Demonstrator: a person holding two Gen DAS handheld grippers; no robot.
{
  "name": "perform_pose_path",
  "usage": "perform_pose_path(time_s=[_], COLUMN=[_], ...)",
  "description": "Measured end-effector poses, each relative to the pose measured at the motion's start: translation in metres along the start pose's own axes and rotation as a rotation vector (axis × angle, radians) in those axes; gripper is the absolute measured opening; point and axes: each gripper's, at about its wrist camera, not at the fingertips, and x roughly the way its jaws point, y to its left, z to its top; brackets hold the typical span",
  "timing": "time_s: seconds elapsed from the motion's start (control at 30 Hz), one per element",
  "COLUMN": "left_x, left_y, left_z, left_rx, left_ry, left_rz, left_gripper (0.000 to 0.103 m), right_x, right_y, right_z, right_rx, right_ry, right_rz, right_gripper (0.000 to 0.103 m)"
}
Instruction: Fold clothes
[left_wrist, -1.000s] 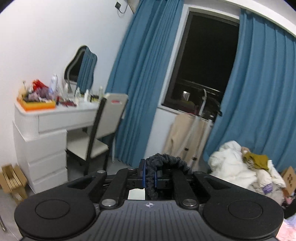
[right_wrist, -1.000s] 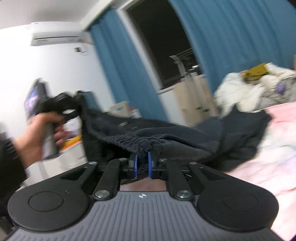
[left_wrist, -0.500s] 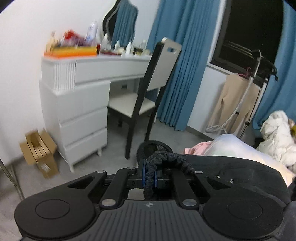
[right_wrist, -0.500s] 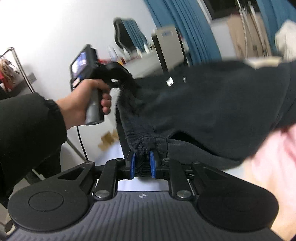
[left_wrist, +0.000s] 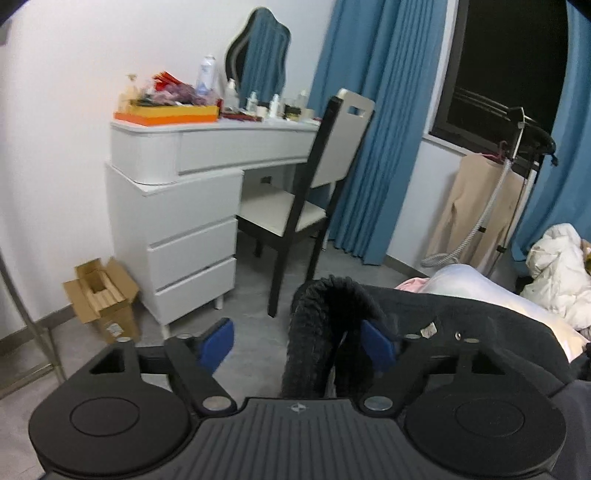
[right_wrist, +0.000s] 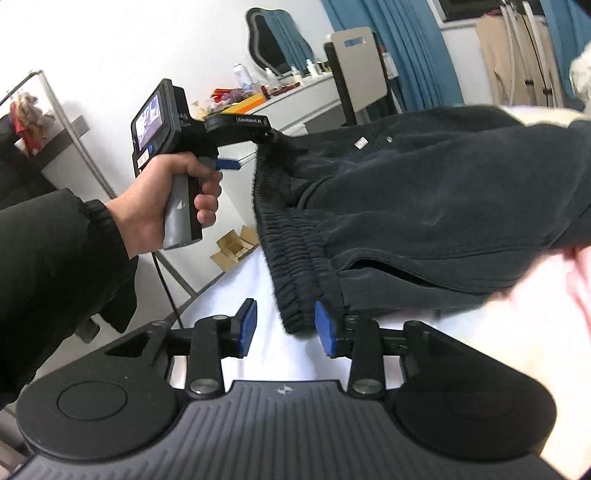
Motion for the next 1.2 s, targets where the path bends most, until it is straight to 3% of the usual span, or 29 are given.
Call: perform_pose_path(time_s=[0.13,0.27,0.4,0.57,0.7,0.8,0.97,1.07,1.13,1.2], left_x=[-0.042,-0.077,-0.099,-0.107,-0.098,-0.081,-0.04,-0.005,0.016,0.037], left_y=[-0.016,-0.055,-0.115,-0.207,-0.286,-0.338,-0.42,-0.462,-0.49,-0.51], left_z=[-0.01,-0.025,-0.043,-0.07,-0.086,-0.092,-0.106,-0.119,-0.13,-0.137], left_rx=[0.02,0.053,0.099,0.21,0.309,0.364,0.468,0.544,0.604,0.603], left_ry=[-0.005,-0.008,0.003,0.024,0.032,0.034,0.041,0.046,0.021,0.04], left_rz=[-0.033,-0.111,-0.22,-0.328,-0.383,-0.398,-0.411,-0.389,-0.319,-0.286], left_gripper=[0.084,0.084,0.084,0.084,0.084,0.084,0.084,0.084,0.083,0.079], right_x=[-0.045,-0.099,-0.155,-0.206,-0.225,-0.231,-0.223,-0.224,-0.223,-0.22], right_y=[0.006,-0.01,-0.042,-0.1,-0.144,-0.169,-0.199,-0.217,-0.229,-0.242], right_z=[-0.001,-0.005,-0.013,-0.026,-0.034,-0.043,-0.05,-0.05,-0.049,-0.05], right_rx=[-0.033,-0.048,-0.075,-0.018,0.06,0.114,0.157,0.187,0.206,0.225], right_ry=[-0.048,-0.106,-0.176,-0.197,-0.232,-0.271,-0.254,-0.254,-0.254,-0.245], right_rz=[-0.031,-0.105,-0.263,-0.486,-0.578,-0.599,-0.615,-0.623,-0.625,-0.623], right_gripper=[0.047,0.048,0.051,0.051,0.051,0.051,0.05,0.051,0.051,0.051])
